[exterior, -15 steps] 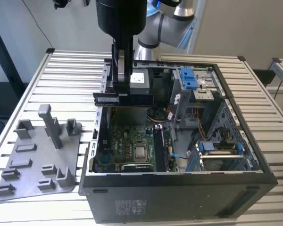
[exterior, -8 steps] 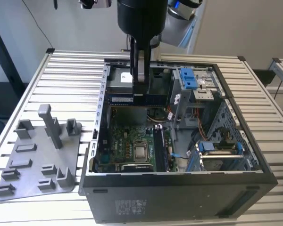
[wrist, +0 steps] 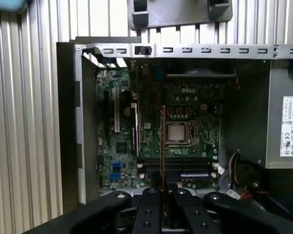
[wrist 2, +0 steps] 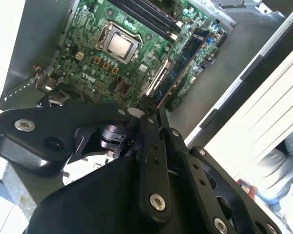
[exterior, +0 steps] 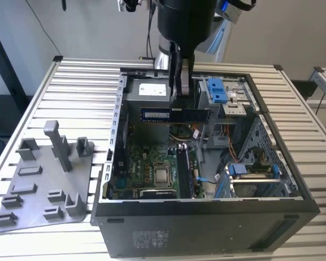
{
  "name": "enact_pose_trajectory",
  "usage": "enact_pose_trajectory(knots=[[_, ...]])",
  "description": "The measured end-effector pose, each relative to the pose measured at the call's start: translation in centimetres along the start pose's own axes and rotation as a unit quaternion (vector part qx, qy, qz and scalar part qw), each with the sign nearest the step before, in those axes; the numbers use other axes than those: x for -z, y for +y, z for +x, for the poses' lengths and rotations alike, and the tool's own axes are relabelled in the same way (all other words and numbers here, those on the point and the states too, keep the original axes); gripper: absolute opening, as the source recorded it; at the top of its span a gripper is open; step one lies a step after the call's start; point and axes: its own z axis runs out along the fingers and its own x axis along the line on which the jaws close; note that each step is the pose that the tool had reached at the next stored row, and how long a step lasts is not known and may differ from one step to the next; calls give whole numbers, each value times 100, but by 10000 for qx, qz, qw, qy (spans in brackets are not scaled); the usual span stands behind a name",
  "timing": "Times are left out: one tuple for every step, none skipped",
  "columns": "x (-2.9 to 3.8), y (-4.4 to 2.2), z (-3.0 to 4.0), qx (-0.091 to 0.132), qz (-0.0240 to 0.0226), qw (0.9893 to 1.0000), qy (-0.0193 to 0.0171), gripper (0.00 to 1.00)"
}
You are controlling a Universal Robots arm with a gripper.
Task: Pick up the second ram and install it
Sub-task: 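Pick up the second ram and move it above second insertion slot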
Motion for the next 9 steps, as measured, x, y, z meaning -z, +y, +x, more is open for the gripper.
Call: enact_pose_trajectory(knots=[[-1,-29,-1,0,0,10000,-1,14],[-1,-56,-1,0,0,10000,-1,14],[-1,-87,-2,0,0,10000,0,14],[-2,-119,-3,0,0,10000,0,14],[-2,-150,-4,0,0,10000,-1,14],[-2,-179,-5,0,0,10000,0,14],[-3,-212,-5,0,0,10000,-1,14],[-3,-235,-6,0,0,10000,0,14],[-3,-254,-6,0,0,10000,0,14]])
